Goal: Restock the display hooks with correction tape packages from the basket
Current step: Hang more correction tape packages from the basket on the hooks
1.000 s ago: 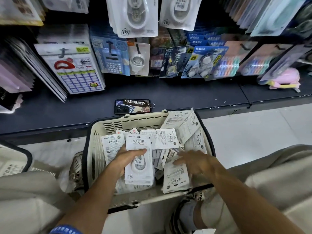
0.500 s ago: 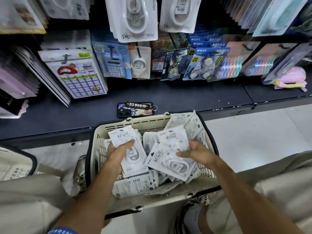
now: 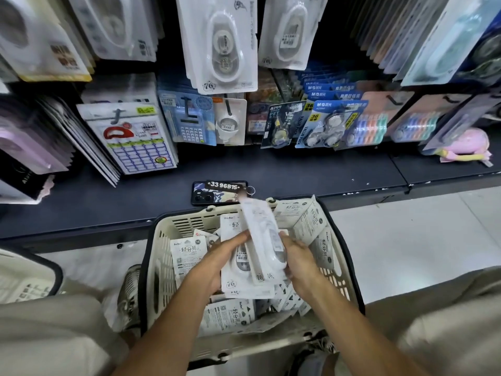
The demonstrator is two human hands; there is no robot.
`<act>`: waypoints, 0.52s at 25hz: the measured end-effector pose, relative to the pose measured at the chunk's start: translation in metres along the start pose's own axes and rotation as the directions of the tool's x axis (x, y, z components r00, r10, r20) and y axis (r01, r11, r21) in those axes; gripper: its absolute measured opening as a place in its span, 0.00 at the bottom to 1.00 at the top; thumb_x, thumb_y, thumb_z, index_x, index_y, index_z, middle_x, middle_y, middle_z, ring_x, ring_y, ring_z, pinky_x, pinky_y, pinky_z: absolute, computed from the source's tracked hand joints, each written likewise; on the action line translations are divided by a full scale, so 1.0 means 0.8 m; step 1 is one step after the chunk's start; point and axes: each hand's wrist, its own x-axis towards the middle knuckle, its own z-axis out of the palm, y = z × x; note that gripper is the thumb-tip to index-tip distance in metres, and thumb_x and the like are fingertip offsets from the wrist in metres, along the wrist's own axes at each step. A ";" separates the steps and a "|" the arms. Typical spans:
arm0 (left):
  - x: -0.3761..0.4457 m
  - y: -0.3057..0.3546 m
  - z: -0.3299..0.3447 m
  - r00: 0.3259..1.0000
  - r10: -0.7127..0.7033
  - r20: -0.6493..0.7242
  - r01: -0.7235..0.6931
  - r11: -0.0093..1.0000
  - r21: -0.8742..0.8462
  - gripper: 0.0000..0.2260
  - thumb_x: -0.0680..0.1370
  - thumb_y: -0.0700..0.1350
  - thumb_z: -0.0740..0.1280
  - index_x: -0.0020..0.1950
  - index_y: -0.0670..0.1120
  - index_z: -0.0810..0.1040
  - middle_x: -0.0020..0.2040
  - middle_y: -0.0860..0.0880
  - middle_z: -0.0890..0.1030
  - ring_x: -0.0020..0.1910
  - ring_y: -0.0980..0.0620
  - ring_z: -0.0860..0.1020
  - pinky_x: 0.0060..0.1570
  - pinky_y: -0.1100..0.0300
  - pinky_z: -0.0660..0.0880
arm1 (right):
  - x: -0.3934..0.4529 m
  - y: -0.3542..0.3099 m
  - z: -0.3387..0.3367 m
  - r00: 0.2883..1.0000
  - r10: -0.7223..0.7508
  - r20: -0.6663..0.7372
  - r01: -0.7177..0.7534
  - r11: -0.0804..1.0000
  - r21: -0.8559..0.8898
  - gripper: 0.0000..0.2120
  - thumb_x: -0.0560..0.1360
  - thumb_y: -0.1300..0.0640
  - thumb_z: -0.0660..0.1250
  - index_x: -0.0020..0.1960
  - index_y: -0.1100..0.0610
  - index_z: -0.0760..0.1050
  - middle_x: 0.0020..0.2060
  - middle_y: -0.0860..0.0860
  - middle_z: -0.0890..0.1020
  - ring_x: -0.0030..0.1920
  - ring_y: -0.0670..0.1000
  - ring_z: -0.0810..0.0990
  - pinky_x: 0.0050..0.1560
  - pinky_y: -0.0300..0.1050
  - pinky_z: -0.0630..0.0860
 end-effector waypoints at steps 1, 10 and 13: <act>0.001 0.005 0.004 0.998 0.038 -0.040 -0.037 0.999 0.014 0.28 0.66 0.53 0.81 0.62 0.45 0.80 0.49 0.41 0.88 0.48 0.37 0.87 0.45 0.42 0.84 | -0.005 -0.006 0.000 1.000 -0.023 0.016 0.023 1.000 0.011 0.20 0.80 0.39 0.63 0.63 0.52 0.79 0.46 0.50 0.87 0.45 0.51 0.84 0.44 0.47 0.79; -0.064 0.079 0.036 0.953 0.249 0.172 -0.245 0.968 -0.047 0.42 0.49 0.43 0.89 0.62 0.41 0.82 0.54 0.37 0.86 0.51 0.36 0.86 0.46 0.44 0.83 | -0.076 -0.103 -0.013 0.970 -0.241 0.034 0.211 0.900 0.381 0.20 0.71 0.54 0.77 0.58 0.63 0.80 0.48 0.61 0.87 0.47 0.61 0.87 0.40 0.53 0.84; -0.115 0.142 0.054 0.901 0.399 0.172 -0.395 0.917 -0.056 0.36 0.56 0.36 0.85 0.63 0.41 0.81 0.54 0.36 0.86 0.51 0.35 0.86 0.49 0.42 0.83 | -0.116 -0.176 -0.027 0.869 -0.493 -0.049 0.481 0.815 0.323 0.13 0.73 0.52 0.75 0.55 0.55 0.82 0.49 0.58 0.87 0.44 0.58 0.88 0.36 0.48 0.82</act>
